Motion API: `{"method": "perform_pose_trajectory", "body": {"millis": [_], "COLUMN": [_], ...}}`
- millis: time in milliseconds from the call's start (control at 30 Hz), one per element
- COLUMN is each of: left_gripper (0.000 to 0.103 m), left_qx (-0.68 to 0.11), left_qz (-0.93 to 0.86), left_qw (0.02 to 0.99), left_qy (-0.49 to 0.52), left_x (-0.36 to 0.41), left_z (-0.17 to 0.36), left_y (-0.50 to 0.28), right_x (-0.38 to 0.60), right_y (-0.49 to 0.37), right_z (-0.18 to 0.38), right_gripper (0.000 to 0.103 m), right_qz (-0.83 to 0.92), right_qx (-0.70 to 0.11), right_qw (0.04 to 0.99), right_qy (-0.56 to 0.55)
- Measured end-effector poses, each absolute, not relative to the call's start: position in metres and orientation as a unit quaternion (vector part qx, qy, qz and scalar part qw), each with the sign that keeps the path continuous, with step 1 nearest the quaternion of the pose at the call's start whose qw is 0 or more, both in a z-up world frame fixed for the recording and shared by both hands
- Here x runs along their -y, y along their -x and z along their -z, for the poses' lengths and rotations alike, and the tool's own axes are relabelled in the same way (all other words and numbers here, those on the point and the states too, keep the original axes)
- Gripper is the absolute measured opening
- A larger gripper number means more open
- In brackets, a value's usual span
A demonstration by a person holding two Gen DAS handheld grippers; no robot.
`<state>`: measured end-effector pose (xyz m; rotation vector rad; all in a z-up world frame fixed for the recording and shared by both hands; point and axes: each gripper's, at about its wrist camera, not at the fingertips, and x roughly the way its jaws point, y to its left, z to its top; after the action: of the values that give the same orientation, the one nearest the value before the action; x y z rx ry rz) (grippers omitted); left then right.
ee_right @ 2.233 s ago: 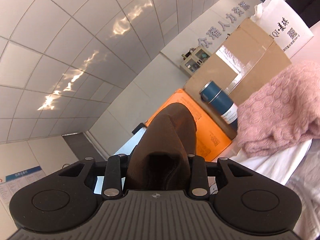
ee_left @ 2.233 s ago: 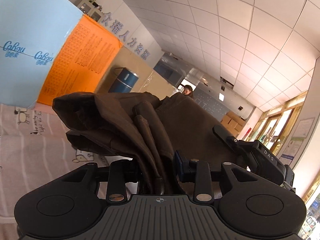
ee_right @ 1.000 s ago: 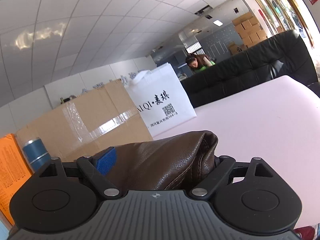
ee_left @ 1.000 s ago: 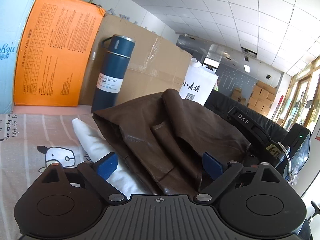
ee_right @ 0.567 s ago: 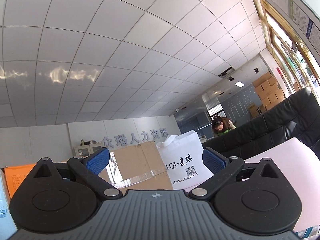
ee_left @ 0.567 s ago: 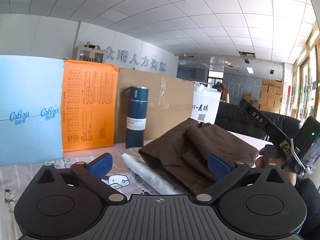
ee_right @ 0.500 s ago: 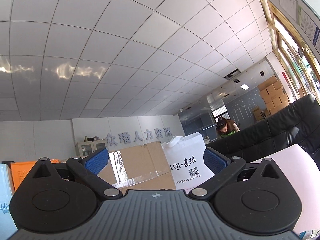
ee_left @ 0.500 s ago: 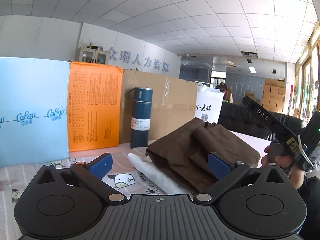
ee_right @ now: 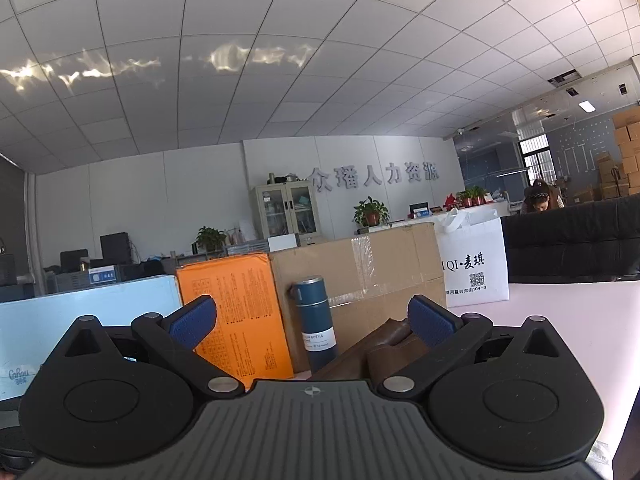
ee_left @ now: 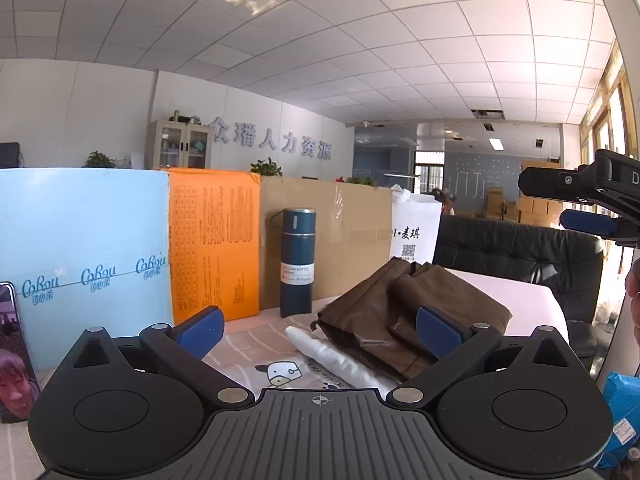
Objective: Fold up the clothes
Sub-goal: 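Carry the jacket to the white table and lower it with both grippers, then open both grippers and release the folded jacket on the table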
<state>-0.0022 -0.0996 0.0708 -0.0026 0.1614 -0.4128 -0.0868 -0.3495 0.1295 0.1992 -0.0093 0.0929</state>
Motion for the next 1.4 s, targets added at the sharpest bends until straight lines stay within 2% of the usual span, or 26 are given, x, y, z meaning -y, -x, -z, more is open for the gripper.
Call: {"method": "perform_pose_trajectory", "body": {"millis": [333,667,933,1400], "left_gripper": [0.103,0.103,0.103,0.103], "left_qx": [-0.074,-0.086,-0.088,-0.086], "left_qz": [0.270,0.209,0.181,0.139], "left_qw": [0.960,0.974,0.979,0.986], "left_qy": [0.025,0.024,-0.019,-0.033], "left_x": [0.075,0.061,0.071,0.075], "left_z": [-0.083,-0.084,-0.071,-0.060], "left_y": [0.013,0.001,-0.003,-0.005], "right_x": [0.297,0.245,0.242,0.263], "right_y": [0.104,0.121,0.091,0.067], "right_z": [-0.120,-0.111,-0.091,-0.064], "right_gripper": [0.103,0.103,0.103,0.103], "right_qz": [0.037,0.121,0.219,0.213], "right_qx": [-0.032,-0.068,-0.066,-0.121], "right_qw": [0.994,0.986,0.973,0.968], "right_qy": [-0.097,-0.094,-0.040,-0.058]}}
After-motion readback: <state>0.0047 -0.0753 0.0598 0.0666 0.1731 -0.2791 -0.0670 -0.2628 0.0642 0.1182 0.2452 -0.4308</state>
